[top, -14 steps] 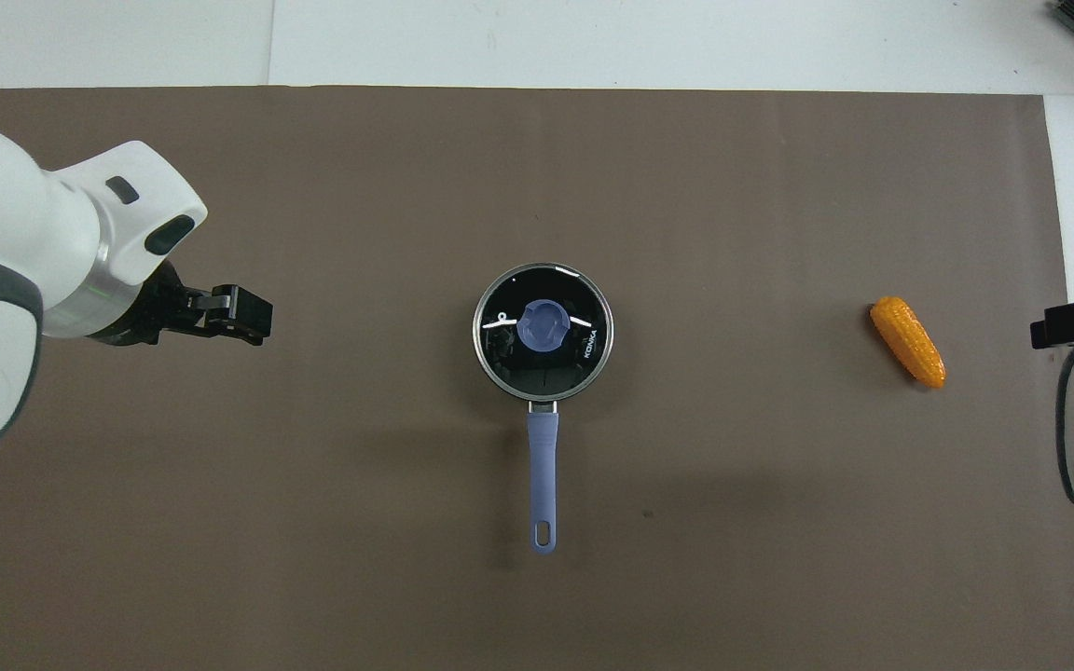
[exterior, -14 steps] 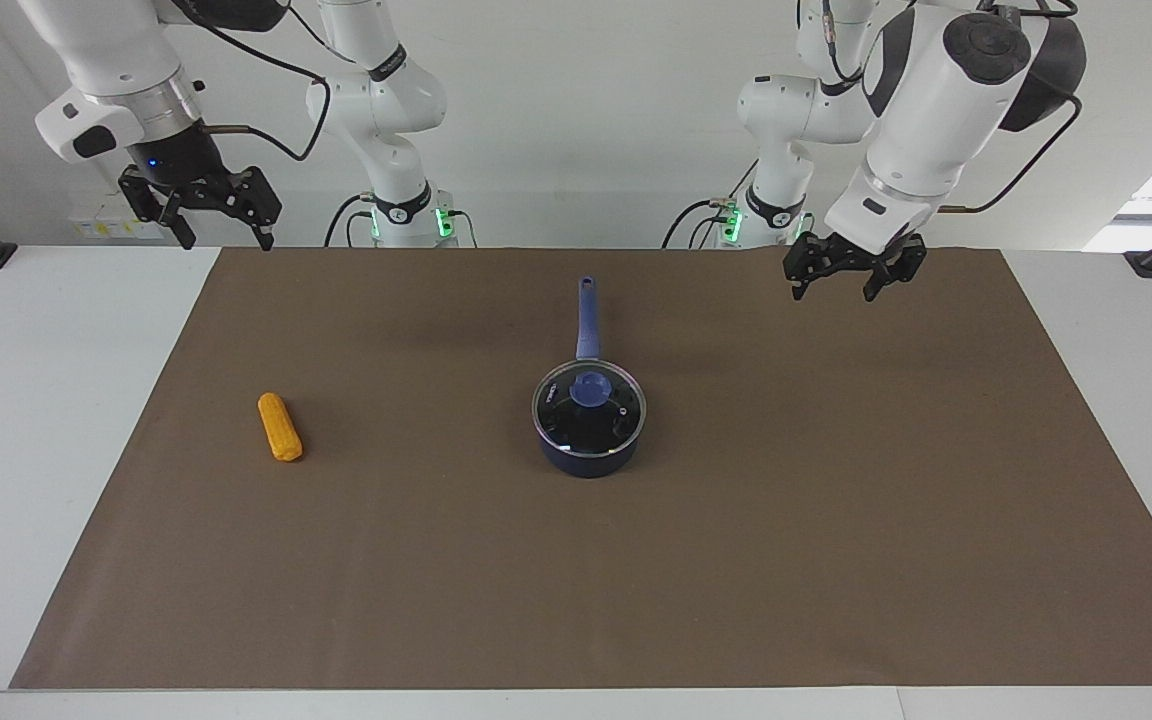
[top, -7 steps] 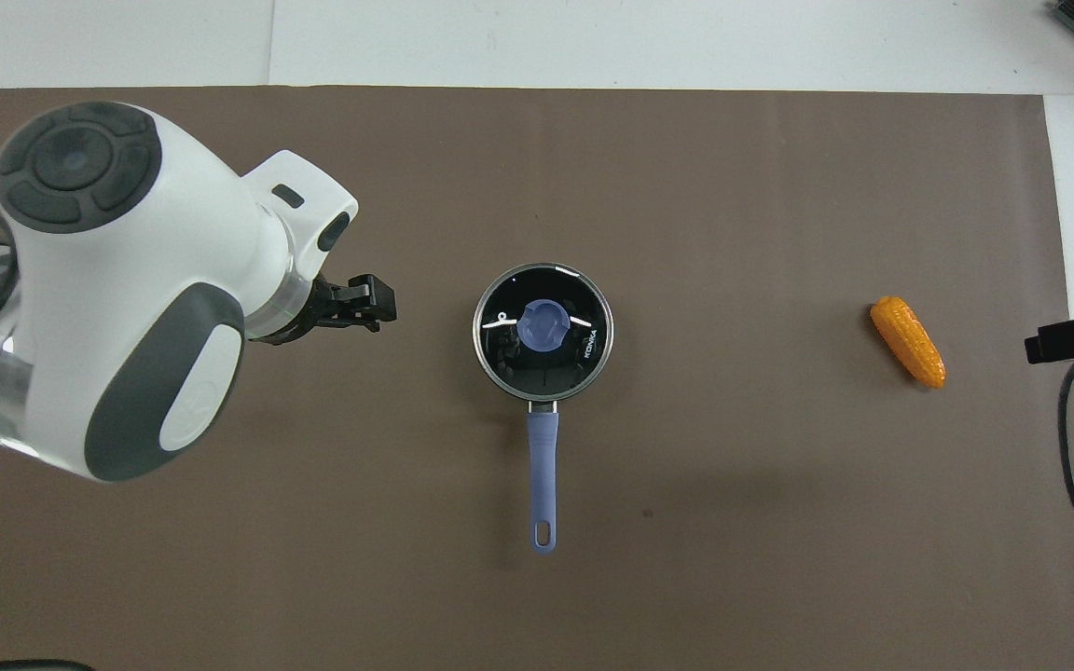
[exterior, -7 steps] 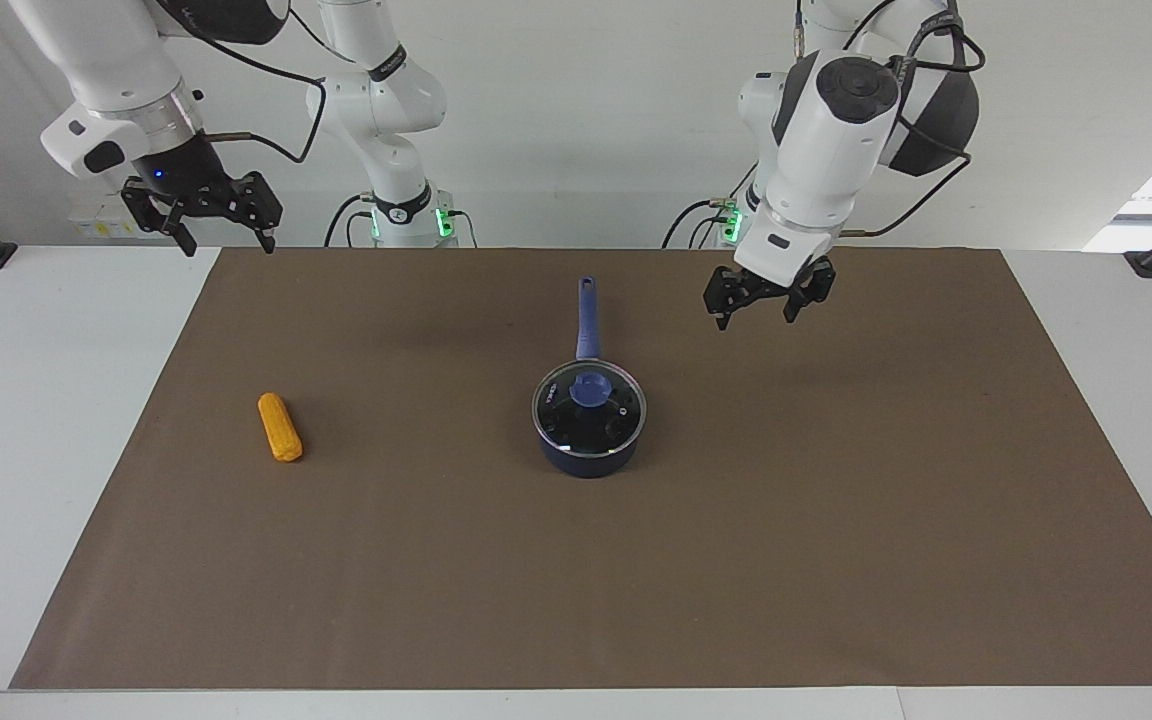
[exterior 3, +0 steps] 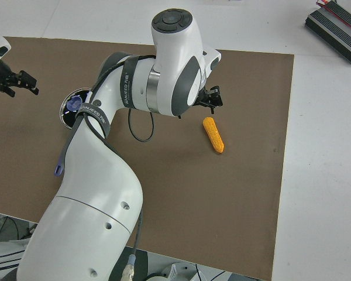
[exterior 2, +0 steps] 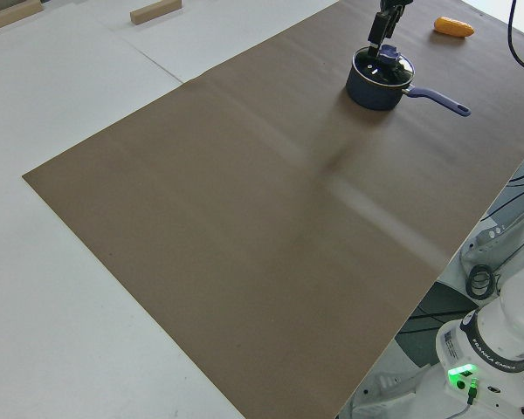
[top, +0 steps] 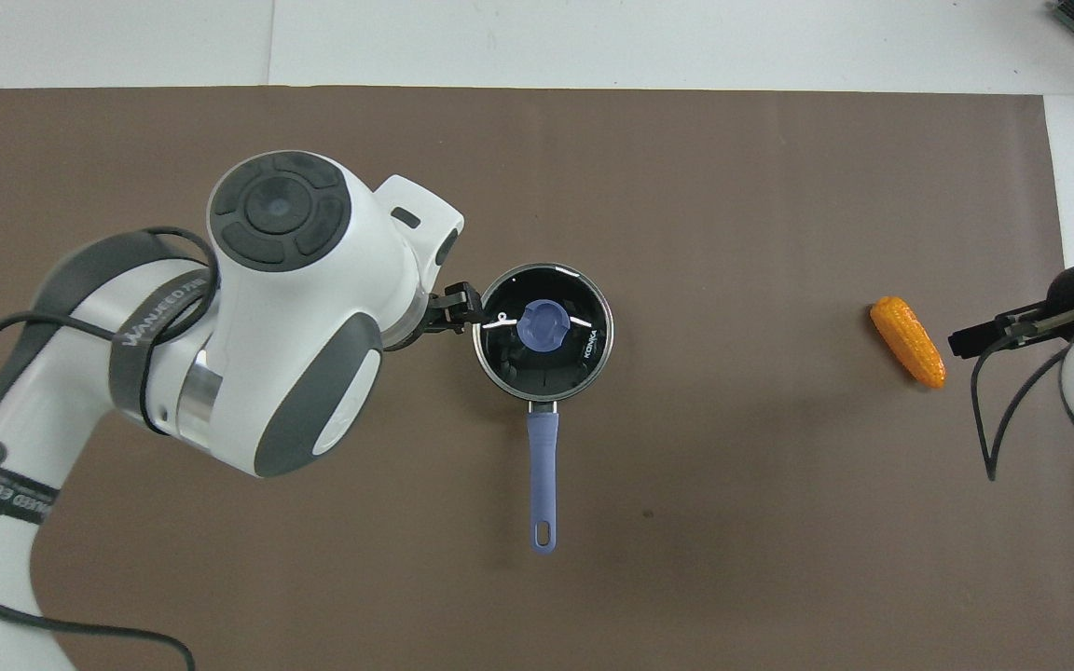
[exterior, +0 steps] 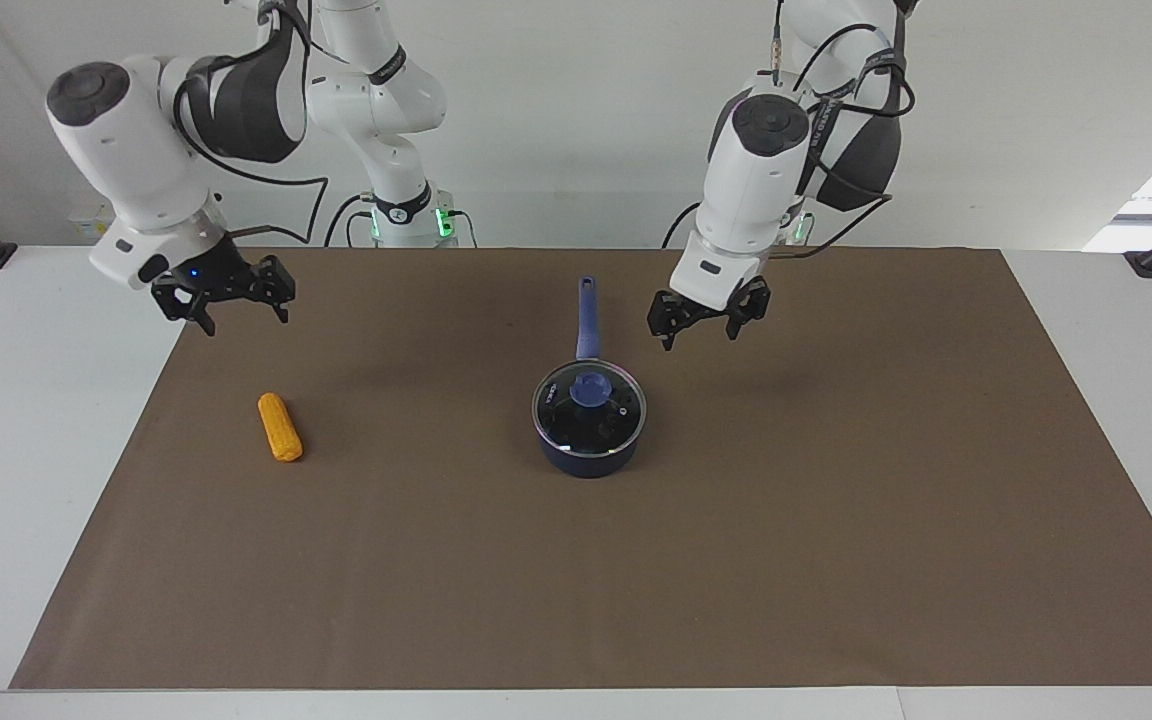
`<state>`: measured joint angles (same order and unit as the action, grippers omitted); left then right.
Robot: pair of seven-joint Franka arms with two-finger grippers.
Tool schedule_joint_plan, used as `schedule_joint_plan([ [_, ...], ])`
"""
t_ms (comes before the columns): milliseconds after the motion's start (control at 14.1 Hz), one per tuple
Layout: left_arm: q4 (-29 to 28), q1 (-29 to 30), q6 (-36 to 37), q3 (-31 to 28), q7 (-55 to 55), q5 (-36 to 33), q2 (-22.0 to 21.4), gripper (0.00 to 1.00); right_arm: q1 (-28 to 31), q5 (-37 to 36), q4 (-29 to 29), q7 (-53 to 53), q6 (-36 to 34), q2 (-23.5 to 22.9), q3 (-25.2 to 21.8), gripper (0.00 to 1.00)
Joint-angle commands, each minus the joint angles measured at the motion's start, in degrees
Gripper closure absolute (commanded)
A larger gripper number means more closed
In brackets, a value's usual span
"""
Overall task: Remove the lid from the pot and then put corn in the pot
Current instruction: 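Reach the left gripper to the blue lid knob while the right gripper reaches the corn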
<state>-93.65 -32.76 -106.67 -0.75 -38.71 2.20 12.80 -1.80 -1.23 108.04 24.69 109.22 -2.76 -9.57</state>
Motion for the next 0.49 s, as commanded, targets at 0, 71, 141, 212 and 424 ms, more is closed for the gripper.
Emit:
schedule_joint_plan([
  [0, 0.8, -2.5, -1.9, -1.0, -1.1, 1.7, 2.3, 0.00, 1.9, 0.4, 2.3, 6.8, 7.7, -4.4, 0.3, 0.00],
  [71, 0.9, -3.4, -2.1, -0.9, -1.0, 1.8, 2.8, 0.00, 2.0, 0.4, 3.1, 8.9, 10.0, -5.6, 0.3, 0.00],
  [141, 1.5, -4.2, -3.0, -0.9, -1.1, 1.9, 3.6, 0.00, 2.0, 0.4, 3.8, 10.5, 11.4, -6.5, 0.3, 0.00],
  [212, 2.5, -5.0, -3.5, -0.9, -1.1, 2.0, 4.7, 0.00, 2.0, 0.4, 4.7, 12.6, 12.7, -7.0, 0.3, 0.00],
  [424, 4.2, -6.3, -5.9, -0.9, -1.6, 2.8, 6.4, 0.00, 2.4, 2.2, 8.8, 20.2, 20.2, -9.2, 0.3, 0.00],
])
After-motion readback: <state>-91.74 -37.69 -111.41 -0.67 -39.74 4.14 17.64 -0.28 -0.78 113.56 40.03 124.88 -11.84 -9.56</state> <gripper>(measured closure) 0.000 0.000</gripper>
